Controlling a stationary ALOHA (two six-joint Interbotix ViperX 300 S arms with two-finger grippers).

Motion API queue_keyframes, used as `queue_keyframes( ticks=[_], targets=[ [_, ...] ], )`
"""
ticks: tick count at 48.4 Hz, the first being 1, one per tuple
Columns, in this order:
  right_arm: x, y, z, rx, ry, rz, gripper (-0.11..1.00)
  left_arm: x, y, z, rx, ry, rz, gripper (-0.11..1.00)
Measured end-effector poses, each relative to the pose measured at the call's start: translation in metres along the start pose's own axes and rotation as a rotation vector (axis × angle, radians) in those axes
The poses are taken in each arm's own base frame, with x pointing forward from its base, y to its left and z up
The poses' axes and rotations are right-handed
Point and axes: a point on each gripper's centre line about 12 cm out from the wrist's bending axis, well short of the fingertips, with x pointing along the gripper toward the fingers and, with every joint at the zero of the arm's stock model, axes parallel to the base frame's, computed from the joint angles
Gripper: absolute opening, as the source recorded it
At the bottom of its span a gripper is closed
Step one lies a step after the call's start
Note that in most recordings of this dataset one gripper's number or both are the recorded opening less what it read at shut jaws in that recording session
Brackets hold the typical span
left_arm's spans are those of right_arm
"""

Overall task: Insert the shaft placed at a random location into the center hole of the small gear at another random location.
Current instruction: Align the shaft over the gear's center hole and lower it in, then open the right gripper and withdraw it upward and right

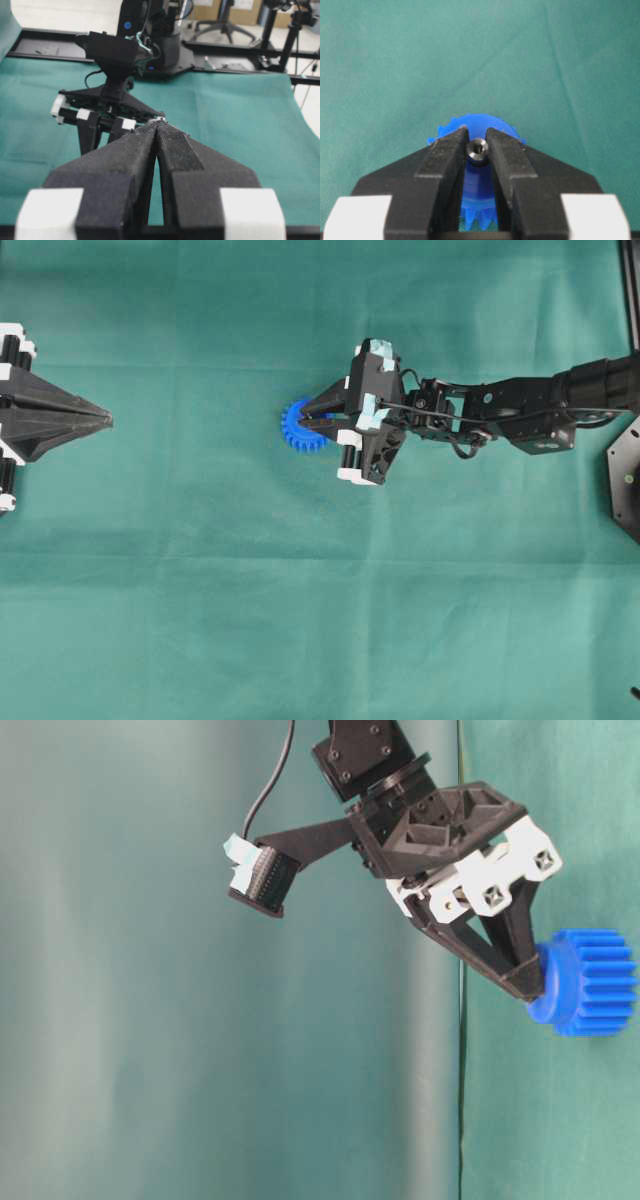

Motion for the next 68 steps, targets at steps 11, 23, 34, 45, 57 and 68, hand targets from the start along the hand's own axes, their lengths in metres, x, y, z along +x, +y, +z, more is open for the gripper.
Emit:
queue_keyframes(
  ticks=[11, 23, 34, 45, 57, 68],
  targets=[
    [0.000, 0.001, -0.004, 0.001, 0.034, 0.001, 0.16, 0.000, 0.000, -0.001, 0.000, 0.002, 0.000, 0.00],
    [0.002, 0.001, -0.002, 0.006, 0.048, 0.000, 0.29, 0.000, 0.000, -0.001, 0.000, 0.002, 0.000, 0.00],
    [-0.008, 0.006, 0.015, 0.006, 0.043, 0.012, 0.71, 0.000, 0.000, -0.001, 0.000, 0.002, 0.000, 0.00],
    [-0.037, 0.010, 0.056, 0.003, -0.043, 0.029, 0.68, 0.000, 0.000, -0.001, 0.000, 0.002, 0.000, 0.00],
    [-0.069, 0.010, 0.066, -0.002, -0.084, 0.038, 0.68, 0.000, 0.000, -0.001, 0.000, 0.002, 0.000, 0.00],
    [-0.109, 0.008, 0.042, -0.002, -0.071, 0.045, 0.68, 0.000, 0.000, 0.000, 0.000, 0.000, 0.000, 0.00]
  ],
)
